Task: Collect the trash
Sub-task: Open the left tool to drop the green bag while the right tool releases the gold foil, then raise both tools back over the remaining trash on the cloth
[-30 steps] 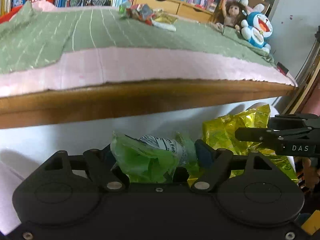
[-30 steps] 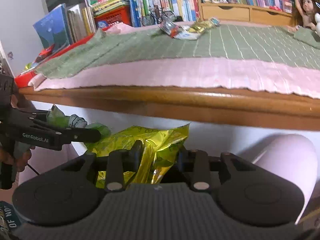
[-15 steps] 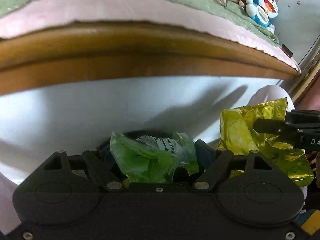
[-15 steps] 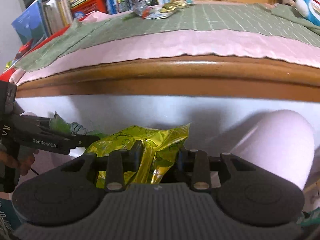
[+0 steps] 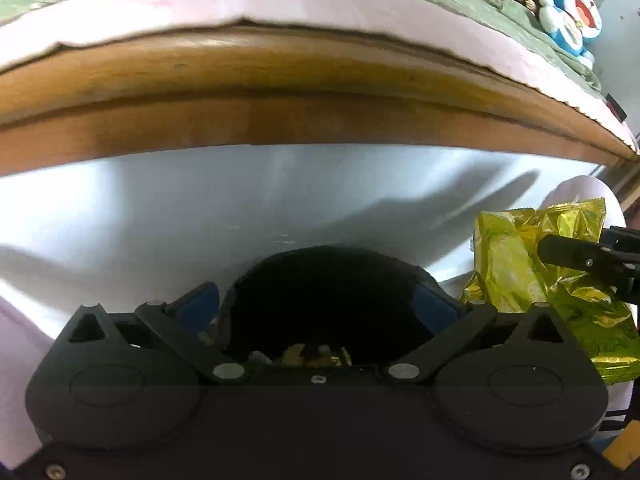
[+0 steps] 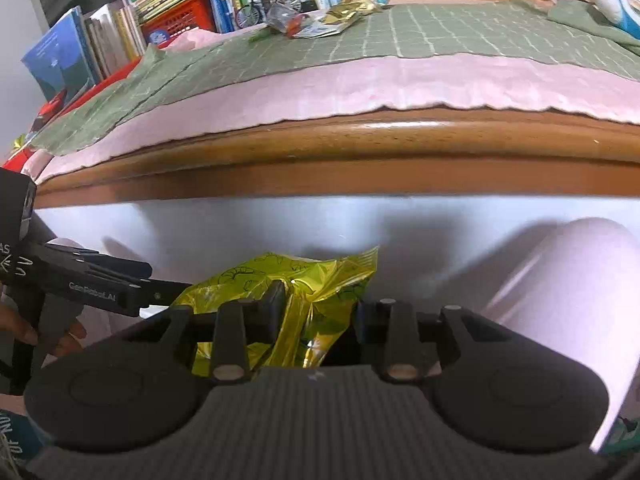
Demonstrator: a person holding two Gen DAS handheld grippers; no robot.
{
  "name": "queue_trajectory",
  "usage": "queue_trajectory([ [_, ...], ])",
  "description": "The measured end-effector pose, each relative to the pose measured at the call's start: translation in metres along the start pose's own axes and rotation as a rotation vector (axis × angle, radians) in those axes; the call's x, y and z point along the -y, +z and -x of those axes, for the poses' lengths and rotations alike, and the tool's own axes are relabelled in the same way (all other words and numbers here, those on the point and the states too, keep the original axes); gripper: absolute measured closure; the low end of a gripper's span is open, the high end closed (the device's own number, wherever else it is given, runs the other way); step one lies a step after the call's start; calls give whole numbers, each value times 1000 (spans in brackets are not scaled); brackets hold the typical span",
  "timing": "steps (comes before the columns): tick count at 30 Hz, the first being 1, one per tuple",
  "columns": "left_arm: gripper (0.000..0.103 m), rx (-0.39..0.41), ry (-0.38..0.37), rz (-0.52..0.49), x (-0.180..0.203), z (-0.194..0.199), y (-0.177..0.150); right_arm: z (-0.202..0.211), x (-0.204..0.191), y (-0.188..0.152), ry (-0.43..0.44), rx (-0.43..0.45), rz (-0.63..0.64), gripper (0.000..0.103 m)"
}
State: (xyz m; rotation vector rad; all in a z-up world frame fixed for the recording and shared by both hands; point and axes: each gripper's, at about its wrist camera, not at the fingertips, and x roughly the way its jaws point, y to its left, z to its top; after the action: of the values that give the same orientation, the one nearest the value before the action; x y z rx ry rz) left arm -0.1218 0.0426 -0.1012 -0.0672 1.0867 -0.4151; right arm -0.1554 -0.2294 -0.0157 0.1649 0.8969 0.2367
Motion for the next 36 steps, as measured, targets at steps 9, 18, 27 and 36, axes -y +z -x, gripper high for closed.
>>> queue_trajectory([
  [9, 0, 52, 22, -68, 7, 23, 14, -13, -17, 13, 19, 11, 48, 58],
  [18, 0, 59, 23, -29, -4, 30, 18, -25, -35, 23, 0, 32, 85, 16],
  [27, 0, 42, 23, -25, -10, 28, 16, -28, -31, 22, -32, 14, 94, 6],
  [36, 0, 36, 10, -33, -3, 31, 23, -16, -29, 24, -42, 36, 105, 0],
])
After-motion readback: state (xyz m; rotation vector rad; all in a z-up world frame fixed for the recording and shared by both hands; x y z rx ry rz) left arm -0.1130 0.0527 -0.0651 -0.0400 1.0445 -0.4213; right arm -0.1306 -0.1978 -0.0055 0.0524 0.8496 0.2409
